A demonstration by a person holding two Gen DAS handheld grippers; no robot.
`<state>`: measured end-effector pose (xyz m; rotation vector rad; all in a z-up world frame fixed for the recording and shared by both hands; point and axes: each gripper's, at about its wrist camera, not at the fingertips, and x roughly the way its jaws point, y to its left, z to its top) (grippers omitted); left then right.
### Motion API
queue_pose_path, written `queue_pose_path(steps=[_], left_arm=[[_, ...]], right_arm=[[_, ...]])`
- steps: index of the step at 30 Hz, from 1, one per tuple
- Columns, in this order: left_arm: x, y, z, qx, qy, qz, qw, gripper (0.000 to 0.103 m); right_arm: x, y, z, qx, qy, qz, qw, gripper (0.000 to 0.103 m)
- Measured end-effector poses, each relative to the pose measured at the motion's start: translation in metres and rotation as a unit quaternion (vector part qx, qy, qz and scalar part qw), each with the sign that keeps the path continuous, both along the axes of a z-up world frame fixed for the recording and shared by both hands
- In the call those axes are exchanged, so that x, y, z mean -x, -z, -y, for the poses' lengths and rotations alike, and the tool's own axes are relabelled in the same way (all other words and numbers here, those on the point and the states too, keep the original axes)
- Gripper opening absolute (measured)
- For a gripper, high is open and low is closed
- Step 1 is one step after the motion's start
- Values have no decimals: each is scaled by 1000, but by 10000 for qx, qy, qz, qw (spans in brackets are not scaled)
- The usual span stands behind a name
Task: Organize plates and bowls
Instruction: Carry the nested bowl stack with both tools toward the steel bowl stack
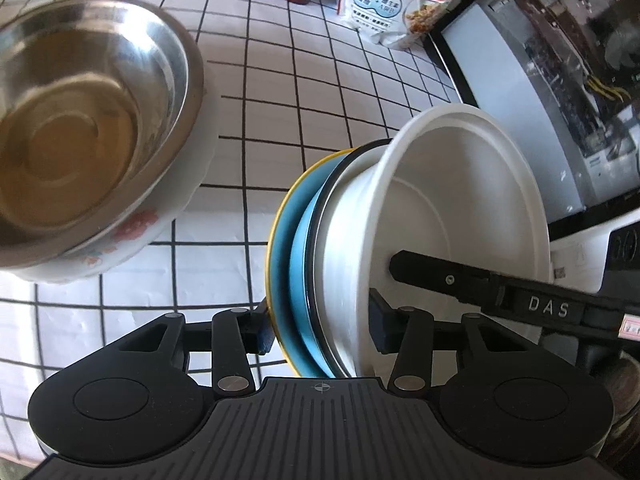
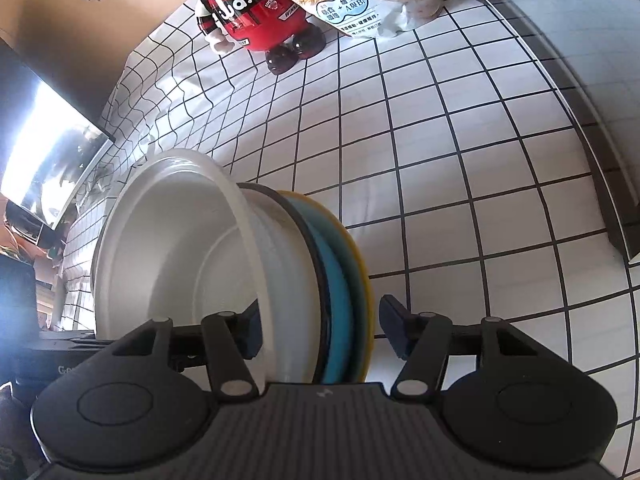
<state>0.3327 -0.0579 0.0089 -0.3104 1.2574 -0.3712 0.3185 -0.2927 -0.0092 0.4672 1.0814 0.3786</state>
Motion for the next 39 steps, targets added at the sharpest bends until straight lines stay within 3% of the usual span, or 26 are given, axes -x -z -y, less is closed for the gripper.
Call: queue_pose_path(steps=[26,39], left_arm=[[1,-7,8,-192,-17,-31,9998,49],[-5,-45,9,74,12,266,9996,49]], right_arm=[[6,-4,-2,57,79,-205,9997,52],[-2,-57,-2,333,63,134,9993,52]])
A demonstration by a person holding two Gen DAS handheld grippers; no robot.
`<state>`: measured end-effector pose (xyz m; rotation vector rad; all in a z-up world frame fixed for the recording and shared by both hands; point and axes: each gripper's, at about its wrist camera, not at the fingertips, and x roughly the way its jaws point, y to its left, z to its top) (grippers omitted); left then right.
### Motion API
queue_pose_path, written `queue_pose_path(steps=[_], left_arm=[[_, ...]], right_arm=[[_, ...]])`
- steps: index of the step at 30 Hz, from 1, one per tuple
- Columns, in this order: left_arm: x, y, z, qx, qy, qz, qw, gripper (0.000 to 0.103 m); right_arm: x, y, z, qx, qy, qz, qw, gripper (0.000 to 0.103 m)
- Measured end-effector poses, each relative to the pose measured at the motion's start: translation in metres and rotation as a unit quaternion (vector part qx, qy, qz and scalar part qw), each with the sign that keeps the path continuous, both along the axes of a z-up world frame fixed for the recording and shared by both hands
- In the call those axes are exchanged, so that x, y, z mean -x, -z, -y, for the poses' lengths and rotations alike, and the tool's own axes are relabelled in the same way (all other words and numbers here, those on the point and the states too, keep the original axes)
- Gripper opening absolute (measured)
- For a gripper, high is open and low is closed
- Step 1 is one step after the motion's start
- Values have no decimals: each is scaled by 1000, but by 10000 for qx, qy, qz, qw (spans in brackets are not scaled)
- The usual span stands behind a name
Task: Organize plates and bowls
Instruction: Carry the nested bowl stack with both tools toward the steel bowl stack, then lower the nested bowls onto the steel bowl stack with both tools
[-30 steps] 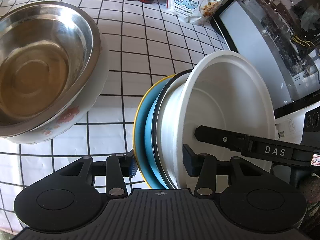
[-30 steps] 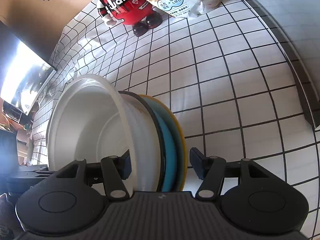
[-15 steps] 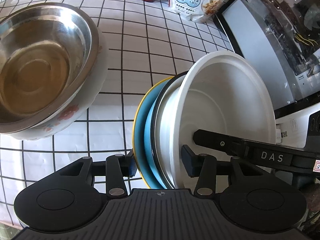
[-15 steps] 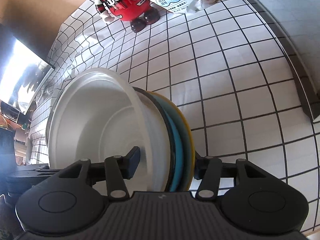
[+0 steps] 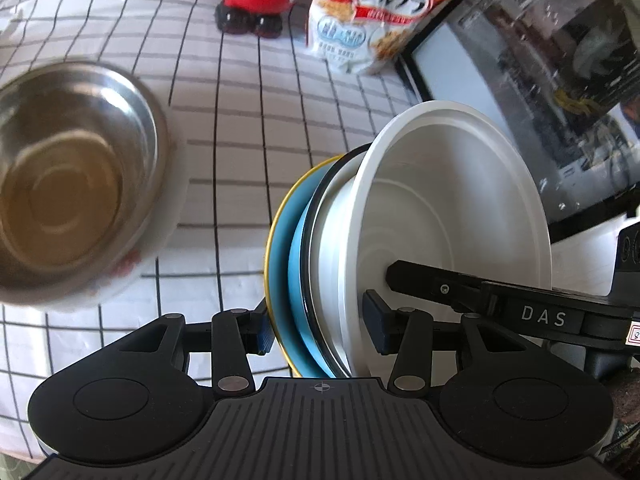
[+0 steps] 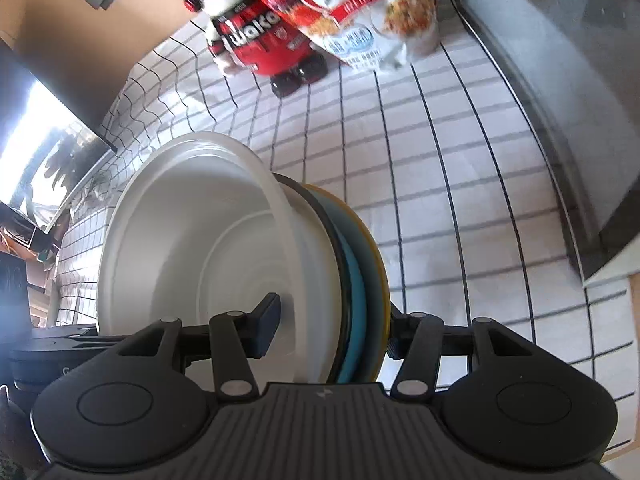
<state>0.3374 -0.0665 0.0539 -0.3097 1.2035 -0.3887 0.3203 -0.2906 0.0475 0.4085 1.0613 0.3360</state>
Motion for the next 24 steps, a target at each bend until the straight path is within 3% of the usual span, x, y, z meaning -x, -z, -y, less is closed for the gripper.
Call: queue_pose_path(steps=[6,13,17,24], left_arm=[[-9,-40,-29,39,-150,329,9993,49],[-23,-83,-96,-193,-540,700,9959,50],[-32,-84,-137,-392,-831,602,9939,50],[-47,-34,-183,-347,-1136,-116,9928,50]], right_arm=[[-22,-45,-32,125,-335,344,9988,52],[-57,-81,-106,58,-945,673,9932,52],[-81,-73,-151,-75,-1269,487,9907,52],[-109,-21,-198,-34,-1538,-320,9876,52]])
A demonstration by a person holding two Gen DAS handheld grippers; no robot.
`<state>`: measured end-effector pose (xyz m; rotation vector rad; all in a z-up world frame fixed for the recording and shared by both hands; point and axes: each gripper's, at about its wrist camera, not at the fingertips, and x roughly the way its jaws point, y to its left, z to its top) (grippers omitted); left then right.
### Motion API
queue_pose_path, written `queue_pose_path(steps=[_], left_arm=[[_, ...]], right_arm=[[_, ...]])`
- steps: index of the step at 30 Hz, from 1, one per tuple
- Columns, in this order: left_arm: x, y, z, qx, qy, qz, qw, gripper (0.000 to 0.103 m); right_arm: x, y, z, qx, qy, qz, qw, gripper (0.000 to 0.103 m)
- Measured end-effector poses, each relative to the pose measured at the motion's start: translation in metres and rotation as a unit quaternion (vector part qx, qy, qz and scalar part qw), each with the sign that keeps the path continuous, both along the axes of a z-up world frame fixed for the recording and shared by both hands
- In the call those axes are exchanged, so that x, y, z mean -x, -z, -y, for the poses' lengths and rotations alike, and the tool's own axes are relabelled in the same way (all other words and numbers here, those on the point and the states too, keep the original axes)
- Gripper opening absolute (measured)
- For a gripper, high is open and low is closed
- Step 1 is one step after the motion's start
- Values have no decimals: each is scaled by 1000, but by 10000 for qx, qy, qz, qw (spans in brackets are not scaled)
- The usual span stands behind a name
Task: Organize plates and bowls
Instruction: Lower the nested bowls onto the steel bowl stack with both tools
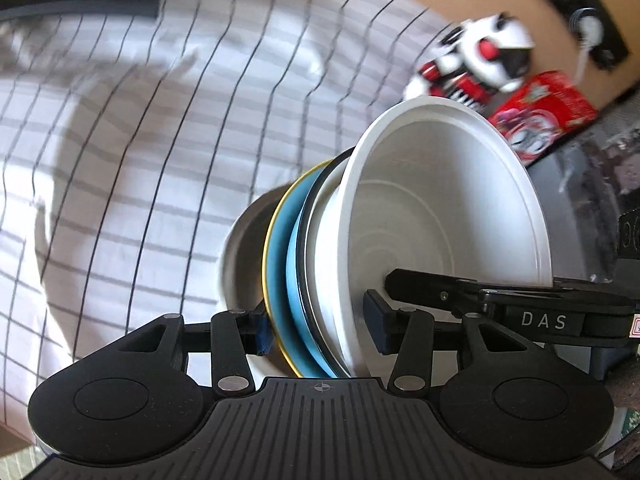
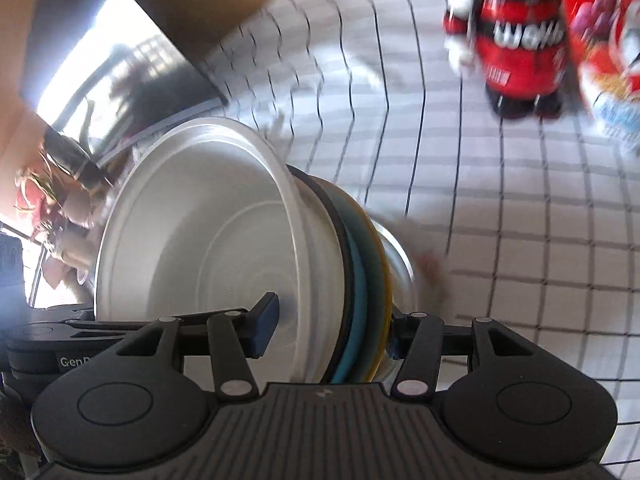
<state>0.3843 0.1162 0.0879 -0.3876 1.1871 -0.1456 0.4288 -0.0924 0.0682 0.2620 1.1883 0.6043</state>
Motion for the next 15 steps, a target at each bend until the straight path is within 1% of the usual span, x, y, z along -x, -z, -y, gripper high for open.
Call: queue_pose_path(steps=[3,5,7,9,11,12,13,15], left_arm=[[-5,23,-6,70,23,-239,9997,50],[-9,32,-7,111,73,-304,9995,48],[-10,33,-6,122,130,-296,9994,47],[-11,31,-5,25,216,-229,9995,47],[-15,31,-8,-66,245,-213,9995,43],[-16,29,-11,-133,237,-228,9994,37],[-18,29,-14,-109,232,-249,9994,34],[-21,30,-20,-39,239,-292,9993,30]], right_arm=[[-8,19,-4,101,16,-264,9996,52],[-10,25,-4,108,59,-356,9993,52],[-10,26,-2,122,76,-351,9993,52],[-12,26,-2,127,67,-361,9992,51],[-13,25,-3,167,29,-357,9992,51],[-16,26,-5,190,11,-363,9992,50],[-16,27,-5,189,7,-383,9991,50],[-16,27,-4,169,5,-432,9989,50]])
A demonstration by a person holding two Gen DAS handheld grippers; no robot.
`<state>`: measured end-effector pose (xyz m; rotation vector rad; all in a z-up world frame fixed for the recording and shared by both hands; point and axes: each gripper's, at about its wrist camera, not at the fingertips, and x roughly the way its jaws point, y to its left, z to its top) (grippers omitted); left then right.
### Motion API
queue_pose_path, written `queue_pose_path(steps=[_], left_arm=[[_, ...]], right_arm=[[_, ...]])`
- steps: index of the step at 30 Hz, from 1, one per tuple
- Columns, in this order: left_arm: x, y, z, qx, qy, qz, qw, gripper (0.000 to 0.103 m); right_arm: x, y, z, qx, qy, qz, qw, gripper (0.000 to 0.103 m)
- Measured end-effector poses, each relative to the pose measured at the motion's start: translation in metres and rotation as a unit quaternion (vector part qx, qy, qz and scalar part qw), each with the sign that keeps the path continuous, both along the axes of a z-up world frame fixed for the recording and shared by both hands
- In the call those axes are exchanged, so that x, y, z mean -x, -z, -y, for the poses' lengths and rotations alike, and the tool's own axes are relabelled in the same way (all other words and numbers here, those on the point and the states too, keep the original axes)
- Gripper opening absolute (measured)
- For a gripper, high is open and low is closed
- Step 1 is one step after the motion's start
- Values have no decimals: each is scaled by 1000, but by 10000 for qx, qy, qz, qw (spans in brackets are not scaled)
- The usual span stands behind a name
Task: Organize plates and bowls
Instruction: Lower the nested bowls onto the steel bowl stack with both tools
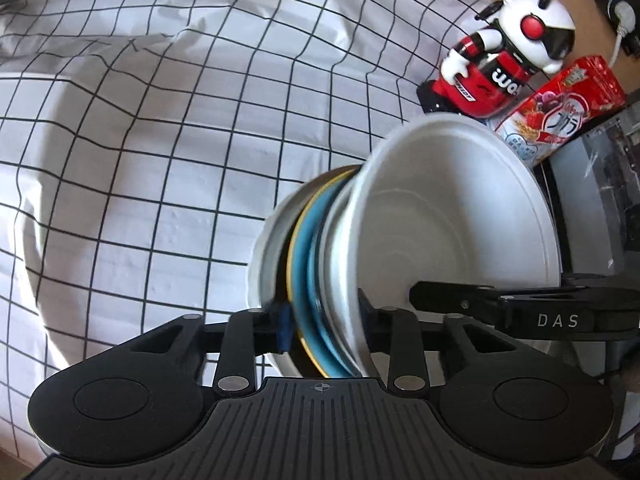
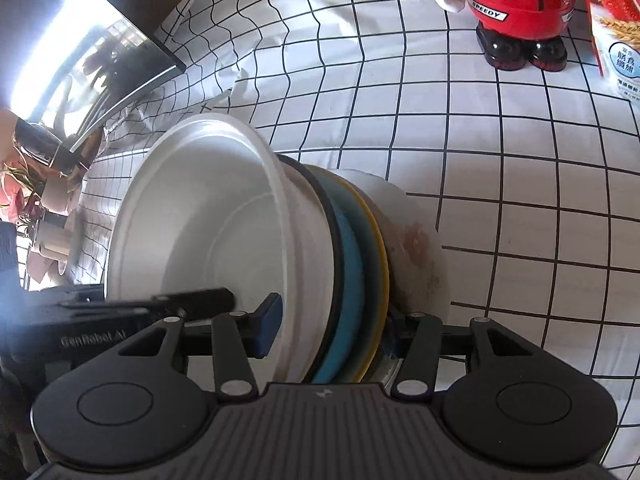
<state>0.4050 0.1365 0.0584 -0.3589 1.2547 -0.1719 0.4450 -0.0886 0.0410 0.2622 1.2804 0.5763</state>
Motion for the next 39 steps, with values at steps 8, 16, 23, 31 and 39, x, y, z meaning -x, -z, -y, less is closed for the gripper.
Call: queue_pose_path(steps=[8,16,23,31,39], left_arm=[[3,-5,3,-69,141,-7,9999,30],[6,-7,3,-65,133,-66,9999,30],[9,-8,1,15,128,-100,9999,30],[9,-9,3,-47,57,-121,9999,32],[11,-13,6,-158,71,-177,9997,32]], right_arm=[[2,-1,-3,86,-112,-151,9998,52],[5,-2,-1,71,-234,-193,9995,49],[7,-5,4,-13,-234,-223,9995,49],[-5,2,2,-30,-46,-215,9998,49],[-2,3,4,-115,-106,-220,9996,49]])
